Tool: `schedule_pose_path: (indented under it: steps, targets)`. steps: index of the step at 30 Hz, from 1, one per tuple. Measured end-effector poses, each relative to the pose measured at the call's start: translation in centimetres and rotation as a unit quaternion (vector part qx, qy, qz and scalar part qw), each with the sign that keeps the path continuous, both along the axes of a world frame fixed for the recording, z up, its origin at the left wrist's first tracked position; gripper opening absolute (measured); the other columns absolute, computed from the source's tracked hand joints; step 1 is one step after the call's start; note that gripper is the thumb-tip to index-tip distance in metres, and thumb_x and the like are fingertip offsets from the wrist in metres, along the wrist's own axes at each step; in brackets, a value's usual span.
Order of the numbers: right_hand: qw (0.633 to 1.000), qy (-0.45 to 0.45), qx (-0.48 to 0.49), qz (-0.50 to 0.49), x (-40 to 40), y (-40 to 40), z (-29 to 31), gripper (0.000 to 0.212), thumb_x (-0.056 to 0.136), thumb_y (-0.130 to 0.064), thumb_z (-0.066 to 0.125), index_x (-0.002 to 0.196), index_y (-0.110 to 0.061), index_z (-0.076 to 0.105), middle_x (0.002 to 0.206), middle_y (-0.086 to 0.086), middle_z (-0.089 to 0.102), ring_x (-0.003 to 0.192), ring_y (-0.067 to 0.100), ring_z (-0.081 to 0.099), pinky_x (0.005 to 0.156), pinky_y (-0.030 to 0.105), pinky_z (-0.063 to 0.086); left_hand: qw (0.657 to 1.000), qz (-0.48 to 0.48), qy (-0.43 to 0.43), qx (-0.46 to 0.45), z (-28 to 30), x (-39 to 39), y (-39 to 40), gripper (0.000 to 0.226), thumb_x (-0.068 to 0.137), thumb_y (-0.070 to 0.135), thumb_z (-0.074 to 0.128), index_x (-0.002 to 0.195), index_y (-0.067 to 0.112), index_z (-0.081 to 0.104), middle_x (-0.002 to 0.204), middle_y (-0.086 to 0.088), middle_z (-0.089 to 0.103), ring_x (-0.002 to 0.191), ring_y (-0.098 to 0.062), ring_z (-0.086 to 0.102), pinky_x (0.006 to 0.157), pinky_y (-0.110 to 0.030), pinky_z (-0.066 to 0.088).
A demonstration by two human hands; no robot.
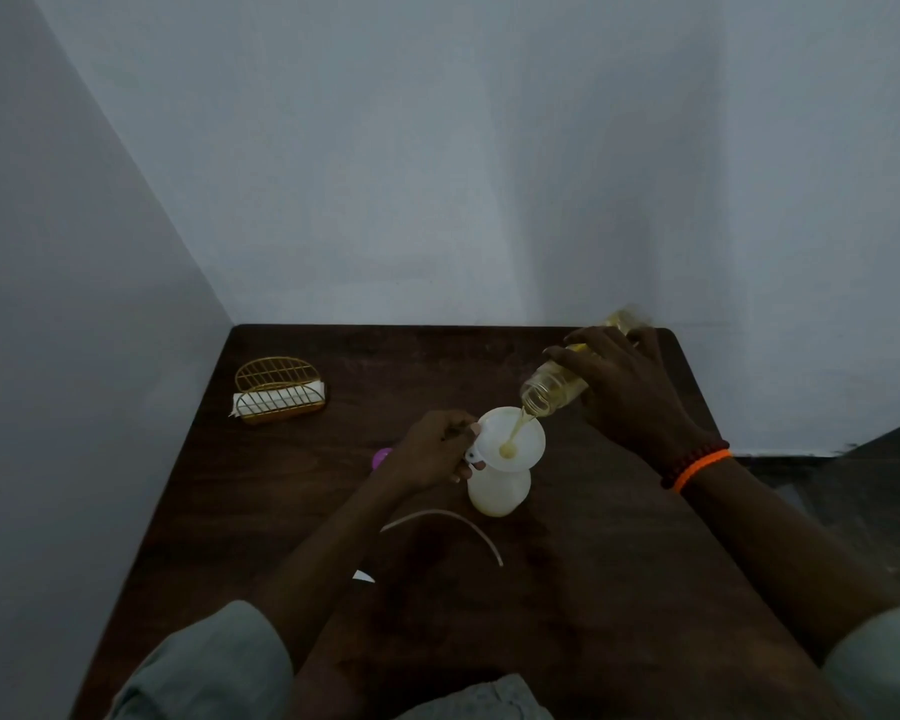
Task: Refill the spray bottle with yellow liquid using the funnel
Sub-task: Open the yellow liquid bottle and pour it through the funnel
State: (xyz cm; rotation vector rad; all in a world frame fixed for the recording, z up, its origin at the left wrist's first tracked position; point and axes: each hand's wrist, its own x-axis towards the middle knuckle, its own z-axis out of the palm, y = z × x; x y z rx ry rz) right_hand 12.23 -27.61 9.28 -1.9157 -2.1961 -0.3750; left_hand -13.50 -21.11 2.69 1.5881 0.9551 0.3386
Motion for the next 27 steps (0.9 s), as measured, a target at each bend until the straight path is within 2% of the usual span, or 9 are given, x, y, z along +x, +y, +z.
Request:
schedule_pose_path:
  steps: [6,9,13,19,27]
  targets:
    - [1.0,-0.006,0.004,-0.002,0.03,-0.01,-0.02,0.065,0.068,-0.017,0.082,0.129,-0.026,0.061,0.129,0.007,0.062,0.12,0.029,0.058,0.097,0.049,0.034,1.0,-0.003,-0.001,0.005,0.06,-0.01,-0.03,0.026,0.104,0.023,0.046,0.111,0.008,0.066,0.085,-0.01,0.074,0.071,-0.024,0.069,0.063,-0.034,0.058]
    - [1.0,-0.008,0.004,-0.004,0.1,0.08,0.01,0.066,0.068,-0.016,0.082,0.13,-0.026,0.061,0.129,0.007,0.062,0.12,0.029,0.057,0.097,0.049,0.034,1.0,-0.004,0.0,0.003,0.04,0.03,0.02,0.025,0.104,0.024,0.046,0.109,0.011,0.066,0.086,-0.01,0.075,0.076,-0.031,0.072,0.064,-0.036,0.058]
    - [1.0,-0.006,0.009,-0.002,0.17,0.09,-0.06,0.064,0.069,-0.016,0.08,0.13,-0.026,0.061,0.129,0.006,0.061,0.12,0.029,0.057,0.097,0.048,0.032,1.0,-0.004,0.002,0.004,0.07,0.06,-0.01,0.029,0.104,0.026,0.046,0.114,0.007,0.065,0.085,-0.01,0.075,0.072,-0.024,0.07,0.062,-0.034,0.058]
    - [1.0,-0.004,0.024,0.008,0.13,0.02,-0.01,0.059,0.071,-0.015,0.078,0.127,-0.025,0.063,0.127,0.007,0.063,0.117,0.029,0.059,0.094,0.046,0.033,1.0,0.002,-0.003,-0.001,0.39,0.15,-0.21,0.027,0.104,0.024,0.046,0.111,0.007,0.066,0.082,-0.01,0.074,0.07,-0.024,0.067,0.059,-0.03,0.056]
    - [1.0,-0.01,0.015,0.001,0.35,0.05,0.0,0.063,0.07,-0.017,0.082,0.129,-0.027,0.061,0.129,0.006,0.062,0.119,0.028,0.057,0.095,0.047,0.033,1.0,-0.001,-0.004,0.004,0.73,0.26,-0.23,0.027,0.105,0.022,0.045,0.109,0.007,0.067,0.083,-0.011,0.074,0.069,-0.023,0.067,0.06,-0.031,0.056]
